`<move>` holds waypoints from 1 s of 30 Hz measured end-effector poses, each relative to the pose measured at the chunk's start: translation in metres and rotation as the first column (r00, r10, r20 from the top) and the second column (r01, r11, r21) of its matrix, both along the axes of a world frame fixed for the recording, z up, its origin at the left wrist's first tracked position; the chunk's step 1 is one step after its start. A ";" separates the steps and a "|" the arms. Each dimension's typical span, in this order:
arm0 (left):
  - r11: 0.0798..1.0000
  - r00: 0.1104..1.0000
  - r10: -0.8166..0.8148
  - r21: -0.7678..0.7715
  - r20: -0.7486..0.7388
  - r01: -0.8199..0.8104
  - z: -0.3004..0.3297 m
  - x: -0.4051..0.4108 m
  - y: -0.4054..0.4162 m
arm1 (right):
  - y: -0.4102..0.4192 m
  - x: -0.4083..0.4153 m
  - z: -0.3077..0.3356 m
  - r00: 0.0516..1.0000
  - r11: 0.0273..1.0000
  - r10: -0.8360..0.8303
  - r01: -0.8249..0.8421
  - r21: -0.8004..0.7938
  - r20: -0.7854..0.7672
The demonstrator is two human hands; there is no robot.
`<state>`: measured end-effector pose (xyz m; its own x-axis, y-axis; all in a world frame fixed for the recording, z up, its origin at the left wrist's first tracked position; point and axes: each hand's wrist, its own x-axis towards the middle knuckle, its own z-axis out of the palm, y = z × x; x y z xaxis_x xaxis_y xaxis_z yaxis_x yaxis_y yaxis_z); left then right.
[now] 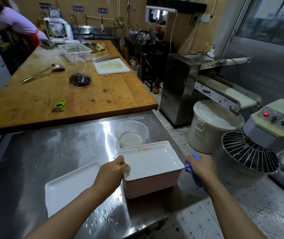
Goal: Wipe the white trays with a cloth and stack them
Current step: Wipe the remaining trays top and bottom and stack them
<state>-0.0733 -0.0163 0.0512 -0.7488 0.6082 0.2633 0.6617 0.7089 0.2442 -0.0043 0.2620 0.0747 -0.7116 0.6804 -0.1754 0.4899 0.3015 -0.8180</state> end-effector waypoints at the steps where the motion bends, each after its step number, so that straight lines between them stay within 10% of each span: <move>1: 1.000 1.000 0.000 0.002 0.004 0.000 0.000 0.000 0.002 | 0.003 -0.001 0.003 0.999 0.999 -0.023 0.022 -0.023 -0.026; 16: 0.970 0.986 0.039 -0.244 0.161 0.002 -0.004 0.000 0.004 | -0.033 -0.026 0.024 0.993 0.990 0.088 -0.096 -0.099 -0.080; 22: 0.979 0.948 0.188 0.021 0.257 -0.201 -0.016 0.005 -0.033 | -0.077 -0.034 0.038 0.977 0.968 0.179 -0.196 -0.154 -0.118; 30: 0.672 0.585 0.658 -0.018 0.474 -0.740 -0.038 0.004 -0.132 | -0.158 -0.056 0.032 0.921 0.901 0.373 -0.389 -0.192 -0.113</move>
